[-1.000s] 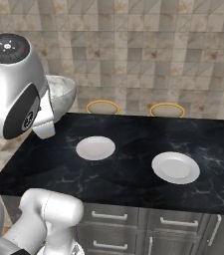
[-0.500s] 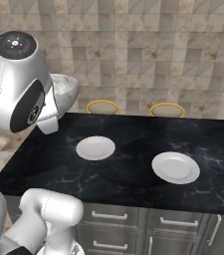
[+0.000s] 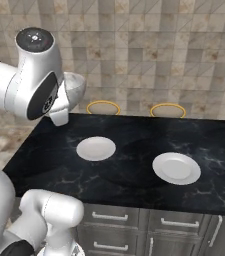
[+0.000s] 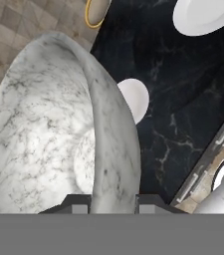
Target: Move the bowls from the cabinet to the plates on the dining table.
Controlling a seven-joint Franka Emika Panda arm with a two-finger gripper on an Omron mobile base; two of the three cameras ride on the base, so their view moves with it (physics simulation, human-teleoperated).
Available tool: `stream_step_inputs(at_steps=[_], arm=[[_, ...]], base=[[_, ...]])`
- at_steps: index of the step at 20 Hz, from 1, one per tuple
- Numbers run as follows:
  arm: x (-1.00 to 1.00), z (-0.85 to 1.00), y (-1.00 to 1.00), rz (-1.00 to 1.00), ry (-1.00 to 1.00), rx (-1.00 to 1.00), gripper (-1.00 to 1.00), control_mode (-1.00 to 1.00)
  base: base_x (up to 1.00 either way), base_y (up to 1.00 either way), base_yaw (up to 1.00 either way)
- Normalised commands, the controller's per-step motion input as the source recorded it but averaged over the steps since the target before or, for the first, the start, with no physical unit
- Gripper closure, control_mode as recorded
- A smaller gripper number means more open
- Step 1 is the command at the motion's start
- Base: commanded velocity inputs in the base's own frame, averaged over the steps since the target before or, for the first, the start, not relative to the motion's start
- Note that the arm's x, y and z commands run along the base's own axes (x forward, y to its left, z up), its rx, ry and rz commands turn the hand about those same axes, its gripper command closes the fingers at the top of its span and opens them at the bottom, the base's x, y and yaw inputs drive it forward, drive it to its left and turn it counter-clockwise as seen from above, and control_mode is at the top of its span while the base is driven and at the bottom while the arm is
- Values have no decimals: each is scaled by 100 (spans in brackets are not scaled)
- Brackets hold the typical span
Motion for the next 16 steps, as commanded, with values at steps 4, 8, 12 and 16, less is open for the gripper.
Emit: stream_step_inputs(at_steps=[4, 8, 12, 16], arm=[[31, -44, -10, 0, 9, -2, 100, -100], [39, -78, 0, 0, 10, -5, 100, -100], [31, -68, 0, -1, 0, -1, 100, -100], [16, -44, 0, -1, -2, 0, 100, -100]], base=[[0, 0, 0], [0, 0, 0], [0, 0, 0], [0, 0, 0]])
